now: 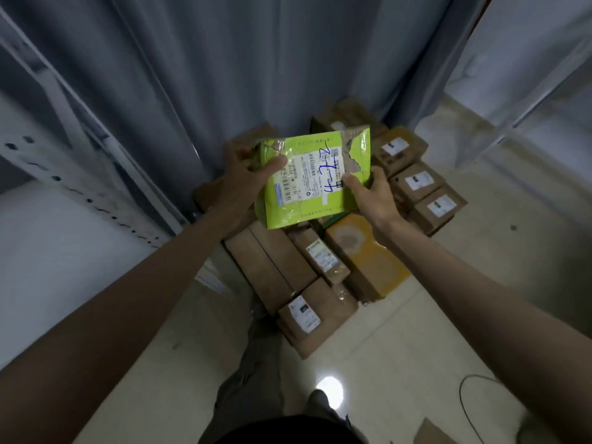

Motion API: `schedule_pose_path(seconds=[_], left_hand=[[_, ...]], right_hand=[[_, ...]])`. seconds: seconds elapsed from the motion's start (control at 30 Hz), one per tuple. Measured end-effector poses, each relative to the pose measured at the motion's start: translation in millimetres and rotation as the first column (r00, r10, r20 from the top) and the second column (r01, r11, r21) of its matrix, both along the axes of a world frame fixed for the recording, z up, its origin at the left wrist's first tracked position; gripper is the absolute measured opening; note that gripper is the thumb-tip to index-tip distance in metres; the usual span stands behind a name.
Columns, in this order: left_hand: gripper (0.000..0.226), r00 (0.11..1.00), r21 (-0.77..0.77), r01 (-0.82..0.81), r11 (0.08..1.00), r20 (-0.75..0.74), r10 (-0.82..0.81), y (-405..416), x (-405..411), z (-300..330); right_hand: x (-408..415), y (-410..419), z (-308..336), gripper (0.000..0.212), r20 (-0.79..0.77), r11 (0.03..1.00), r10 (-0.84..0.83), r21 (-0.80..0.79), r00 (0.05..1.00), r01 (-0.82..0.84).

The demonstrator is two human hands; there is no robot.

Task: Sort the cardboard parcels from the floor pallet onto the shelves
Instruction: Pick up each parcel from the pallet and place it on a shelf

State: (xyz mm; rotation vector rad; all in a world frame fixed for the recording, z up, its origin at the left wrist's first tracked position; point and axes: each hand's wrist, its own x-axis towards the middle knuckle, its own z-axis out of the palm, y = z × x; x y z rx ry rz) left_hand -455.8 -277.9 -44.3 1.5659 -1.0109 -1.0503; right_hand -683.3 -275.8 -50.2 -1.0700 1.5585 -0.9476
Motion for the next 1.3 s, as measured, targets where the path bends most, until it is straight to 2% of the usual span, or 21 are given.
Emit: schedule_pose_path(seconds=[0.1,0.2,0.37,0.43,0.6,0.67,0.73,0.83,0.87,0.97,1.03,1.1,1.2,1.3], left_hand=[[0.067,1.0,0.113,-0.008,0.994,-0.013,0.009,-47.0,25.5,-51.7],[0.07,0.998,0.29,-0.013,0.957,-0.049,0.029,-86.2,51.1,-114.4],[0.036,0.979,0.531,-0.082,0.843,-0.114,0.168,-139.1,94.5,-237.8],[0.037,0.973,0.628,-0.058,0.776,-0.138,0.185,-154.3,115.9,-285.8],[0.027,0.96,0.677,-0.119,0.726,-0.109,0.259,-195.2,165.0,-393.6],[0.03,0.941,0.678,-0.187,0.711,-0.085,0.328,-207.1,179.5,-433.8],[0.036,0.919,0.665,-0.268,0.697,-0.042,0.393,-215.2,196.1,-468.1],[0.085,0.9,0.708,-0.302,0.638,-0.008,0.435,-229.5,215.3,-504.4],[0.093,0.903,0.715,-0.294,0.634,-0.01,0.43,-233.2,220.8,-516.2],[0.087,0.94,0.707,-0.204,0.677,-0.052,0.338,-242.1,226.9,-540.6],[0.097,0.972,0.707,-0.124,0.697,-0.057,0.23,-245.3,222.8,-548.0],[0.11,0.975,0.734,-0.074,0.675,-0.089,0.205,-245.5,216.5,-548.8],[0.095,0.982,0.753,-0.028,0.658,-0.103,0.159,-238.9,205.9,-543.0],[0.088,0.994,0.746,-0.058,0.663,-0.02,0.109,-229.5,194.1,-532.3]], right_hand=[[24.9,-49.9,-39.3,0.031,-0.029,0.995,0.006,0.104,1.0,-0.002],[59.0,-98.5,-96.6,0.04,-0.087,0.976,0.049,0.214,0.995,-0.03],[124.6,-161.4,-220.3,0.046,-0.154,0.94,0.101,0.337,0.983,-0.044],[148.3,-181.1,-270.9,0.045,-0.139,0.91,0.153,0.407,0.978,-0.085],[202.8,-230.8,-388.3,0.045,-0.168,0.871,0.236,0.473,0.957,-0.131],[222.1,-250.0,-426.2,0.046,-0.17,0.872,0.262,0.464,0.95,-0.157],[240.6,-266.8,-455.3,0.056,-0.135,0.881,0.291,0.424,0.947,-0.21],[259.2,-289.6,-487.2,0.067,-0.064,0.9,0.267,0.373,0.962,-0.225],[262.6,-295.8,-498.0,0.068,-0.041,0.897,0.264,0.378,0.964,-0.229],[265.0,-308.9,-524.2,0.068,-0.043,0.876,0.298,0.41,0.954,-0.255],[261.3,-312.1,-534.5,0.066,-0.079,0.884,0.31,0.392,0.948,-0.256],[256.4,-312.4,-535.8,0.067,-0.094,0.886,0.315,0.386,0.944,-0.257],[248.7,-308.7,-525.5,0.063,-0.137,0.877,0.359,0.388,0.923,-0.283],[239.5,-304.0,-503.0,0.055,-0.196,0.882,0.396,0.353,0.897,-0.312]])
